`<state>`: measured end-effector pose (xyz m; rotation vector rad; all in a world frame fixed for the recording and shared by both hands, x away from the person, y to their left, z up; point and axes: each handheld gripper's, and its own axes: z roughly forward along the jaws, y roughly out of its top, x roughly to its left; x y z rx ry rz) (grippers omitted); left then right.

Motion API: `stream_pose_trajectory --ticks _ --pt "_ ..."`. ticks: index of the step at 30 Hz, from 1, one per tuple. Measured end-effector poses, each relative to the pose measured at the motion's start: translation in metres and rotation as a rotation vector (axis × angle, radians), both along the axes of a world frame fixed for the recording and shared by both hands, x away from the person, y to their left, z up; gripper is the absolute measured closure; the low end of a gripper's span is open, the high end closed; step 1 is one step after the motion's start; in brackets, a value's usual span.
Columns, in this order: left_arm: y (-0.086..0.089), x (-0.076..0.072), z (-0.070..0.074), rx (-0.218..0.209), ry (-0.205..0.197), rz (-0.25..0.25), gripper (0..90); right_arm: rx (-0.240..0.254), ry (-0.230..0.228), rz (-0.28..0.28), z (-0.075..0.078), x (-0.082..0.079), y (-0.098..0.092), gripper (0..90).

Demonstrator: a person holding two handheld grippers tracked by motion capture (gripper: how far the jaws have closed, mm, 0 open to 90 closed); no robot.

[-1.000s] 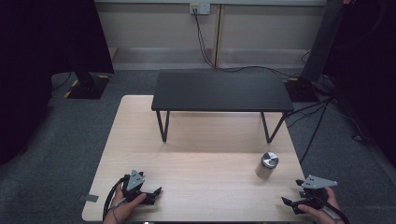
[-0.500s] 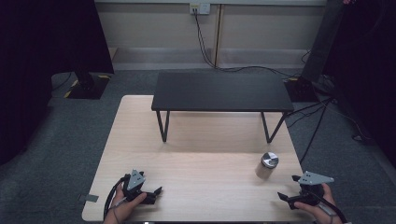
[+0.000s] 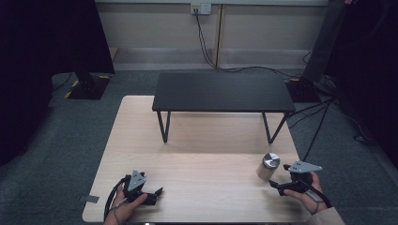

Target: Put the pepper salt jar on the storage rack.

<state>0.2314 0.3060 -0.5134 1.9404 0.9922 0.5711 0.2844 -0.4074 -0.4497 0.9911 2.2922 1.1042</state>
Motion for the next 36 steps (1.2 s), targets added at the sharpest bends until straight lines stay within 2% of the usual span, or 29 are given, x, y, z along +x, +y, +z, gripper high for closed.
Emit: stream_pose_trajectory --ticks 9,12,18,23,31,36 --pt "0.001 0.001 0.001 0.008 -0.001 -0.007 0.0 -0.006 -0.016 0.004 -0.006 0.015 0.017 9.3" --pt "0.001 0.001 0.001 0.006 -0.001 -0.006 0.0 0.004 -0.02 0.014 -0.009 0.019 0.019 13.3" --pt "0.001 0.001 0.0 0.006 -0.002 -0.006 0.0 -0.009 -0.025 0.036 -0.008 0.024 0.021 25.4" --pt "0.001 0.001 0.0 0.006 -0.003 -0.006 0.0 -0.006 -0.02 0.057 -0.007 0.027 0.019 29.4" --pt "0.001 0.001 0.0 0.007 -0.003 -0.007 0.0 0.017 -0.025 0.051 -0.011 0.025 0.017 30.2" --pt "0.001 0.001 0.0 0.006 -0.002 -0.006 0.0 0.01 -0.031 0.052 -0.009 0.023 0.019 30.3"
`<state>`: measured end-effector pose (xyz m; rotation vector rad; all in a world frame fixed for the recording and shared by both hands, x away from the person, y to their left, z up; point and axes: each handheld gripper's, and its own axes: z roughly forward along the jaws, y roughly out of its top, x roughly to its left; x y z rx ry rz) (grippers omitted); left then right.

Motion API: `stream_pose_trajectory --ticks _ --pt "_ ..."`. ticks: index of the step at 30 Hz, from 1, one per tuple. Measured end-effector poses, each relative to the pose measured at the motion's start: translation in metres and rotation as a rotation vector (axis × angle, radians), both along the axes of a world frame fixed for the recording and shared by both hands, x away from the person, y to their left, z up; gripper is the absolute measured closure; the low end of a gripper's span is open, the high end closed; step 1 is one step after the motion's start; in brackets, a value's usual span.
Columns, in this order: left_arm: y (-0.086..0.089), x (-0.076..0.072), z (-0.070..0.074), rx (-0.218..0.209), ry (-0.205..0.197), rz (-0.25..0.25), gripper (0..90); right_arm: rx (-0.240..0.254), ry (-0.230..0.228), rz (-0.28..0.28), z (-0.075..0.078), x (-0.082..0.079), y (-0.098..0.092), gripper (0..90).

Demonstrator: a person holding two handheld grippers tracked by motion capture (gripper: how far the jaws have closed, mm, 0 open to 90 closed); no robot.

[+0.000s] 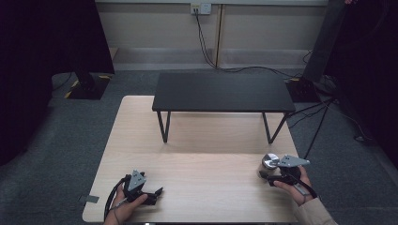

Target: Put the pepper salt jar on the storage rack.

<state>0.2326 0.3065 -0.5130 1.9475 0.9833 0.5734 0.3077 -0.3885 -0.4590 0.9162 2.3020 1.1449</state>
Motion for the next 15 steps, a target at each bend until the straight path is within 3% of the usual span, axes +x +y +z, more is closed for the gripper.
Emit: stream_pose_trajectory --ticks 9,15 --pt "0.0 0.0 0.0 0.0 0.0 0.0 0.0 0.003 0.008 -0.019 0.006 -0.002 0.004 30.4" --pt "0.0 0.0 0.0 0.002 0.0 -0.001 0.0 0.026 0.008 -0.016 0.024 -0.002 0.007 30.5"
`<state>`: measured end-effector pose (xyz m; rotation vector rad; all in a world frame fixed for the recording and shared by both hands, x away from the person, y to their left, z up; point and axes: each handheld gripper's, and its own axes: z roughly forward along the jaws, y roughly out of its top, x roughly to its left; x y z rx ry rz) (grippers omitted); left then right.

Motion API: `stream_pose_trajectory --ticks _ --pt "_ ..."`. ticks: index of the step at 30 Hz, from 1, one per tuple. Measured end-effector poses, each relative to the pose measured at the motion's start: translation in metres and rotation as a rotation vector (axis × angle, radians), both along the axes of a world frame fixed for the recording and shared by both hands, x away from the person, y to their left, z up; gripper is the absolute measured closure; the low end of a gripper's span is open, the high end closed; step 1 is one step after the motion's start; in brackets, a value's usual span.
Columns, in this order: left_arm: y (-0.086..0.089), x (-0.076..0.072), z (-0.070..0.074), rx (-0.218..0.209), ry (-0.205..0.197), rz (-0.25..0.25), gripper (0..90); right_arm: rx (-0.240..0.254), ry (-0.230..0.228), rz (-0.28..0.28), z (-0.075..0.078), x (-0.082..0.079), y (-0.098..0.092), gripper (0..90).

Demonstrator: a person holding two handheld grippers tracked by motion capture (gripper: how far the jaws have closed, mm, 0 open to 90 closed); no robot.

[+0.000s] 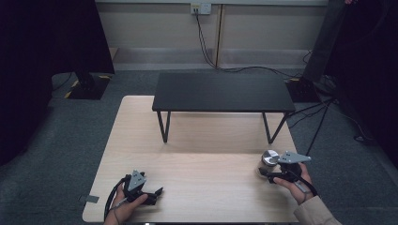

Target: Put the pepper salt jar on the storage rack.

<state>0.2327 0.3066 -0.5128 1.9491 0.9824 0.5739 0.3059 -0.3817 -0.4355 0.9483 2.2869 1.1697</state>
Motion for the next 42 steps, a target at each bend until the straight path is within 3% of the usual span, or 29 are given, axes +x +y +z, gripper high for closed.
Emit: stream_pose_trajectory --ticks 3,4,13,17,23,27,31,42 --pt "0.0 0.0 0.0 -0.001 0.001 0.0 0.0 0.005 0.008 0.004 0.012 0.002 0.003 30.5" --pt "0.0 0.0 0.0 -0.001 0.0 0.0 0.0 0.002 0.009 0.016 0.028 0.005 0.006 30.5" --pt "0.0 0.0 0.0 -0.002 0.0 0.001 0.0 0.019 -0.008 0.031 0.104 0.02 0.02 30.4" --pt "0.0 0.0 -0.001 -0.007 0.0 0.003 0.0 -0.009 -0.022 0.036 0.142 0.03 0.032 30.5" --pt "0.0 0.0 0.0 -0.005 0.002 0.003 0.0 -0.005 -0.047 0.025 0.185 0.053 0.049 30.5" --pt "0.0 0.0 0.0 -0.005 0.002 0.003 0.0 0.004 -0.058 0.003 0.202 0.068 0.059 30.5" --pt "0.0 0.0 0.0 -0.007 0.001 0.003 0.0 -0.019 -0.053 -0.025 0.212 0.088 0.074 30.5" --pt "0.0 0.0 0.0 -0.006 0.002 0.002 0.0 -0.027 -0.003 -0.088 0.209 0.144 0.106 30.4"
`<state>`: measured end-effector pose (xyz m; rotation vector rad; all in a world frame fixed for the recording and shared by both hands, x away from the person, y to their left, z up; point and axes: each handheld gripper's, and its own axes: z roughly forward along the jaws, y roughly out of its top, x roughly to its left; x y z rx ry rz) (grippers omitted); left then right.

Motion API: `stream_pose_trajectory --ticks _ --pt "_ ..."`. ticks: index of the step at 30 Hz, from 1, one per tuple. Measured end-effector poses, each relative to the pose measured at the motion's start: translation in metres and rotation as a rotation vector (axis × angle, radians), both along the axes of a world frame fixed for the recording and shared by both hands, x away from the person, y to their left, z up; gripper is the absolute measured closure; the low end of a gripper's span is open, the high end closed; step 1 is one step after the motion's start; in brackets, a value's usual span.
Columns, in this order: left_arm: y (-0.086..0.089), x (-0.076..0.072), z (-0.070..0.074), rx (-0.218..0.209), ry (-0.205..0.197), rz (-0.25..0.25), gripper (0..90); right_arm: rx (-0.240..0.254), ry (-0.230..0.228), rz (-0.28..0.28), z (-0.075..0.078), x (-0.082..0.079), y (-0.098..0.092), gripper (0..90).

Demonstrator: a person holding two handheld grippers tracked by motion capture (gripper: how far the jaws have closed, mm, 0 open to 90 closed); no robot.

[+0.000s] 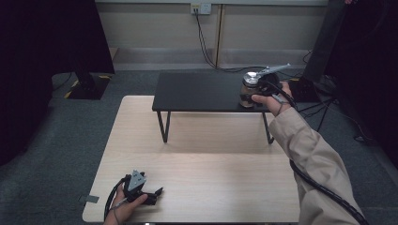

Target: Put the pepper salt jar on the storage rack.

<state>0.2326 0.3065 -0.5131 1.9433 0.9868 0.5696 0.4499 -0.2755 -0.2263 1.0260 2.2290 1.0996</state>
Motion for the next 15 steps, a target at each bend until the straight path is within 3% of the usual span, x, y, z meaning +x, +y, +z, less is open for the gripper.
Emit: stream_pose_trajectory --ticks 6,15 --pt "0.0 0.0 0.0 -0.003 0.001 0.001 0.0 0.015 0.015 -0.017 -0.004 0.019 0.008 30.4" --pt "0.0 0.0 -0.001 -0.01 0.001 0.003 0.0 0.021 0.016 -0.016 -0.008 0.028 0.014 30.4"
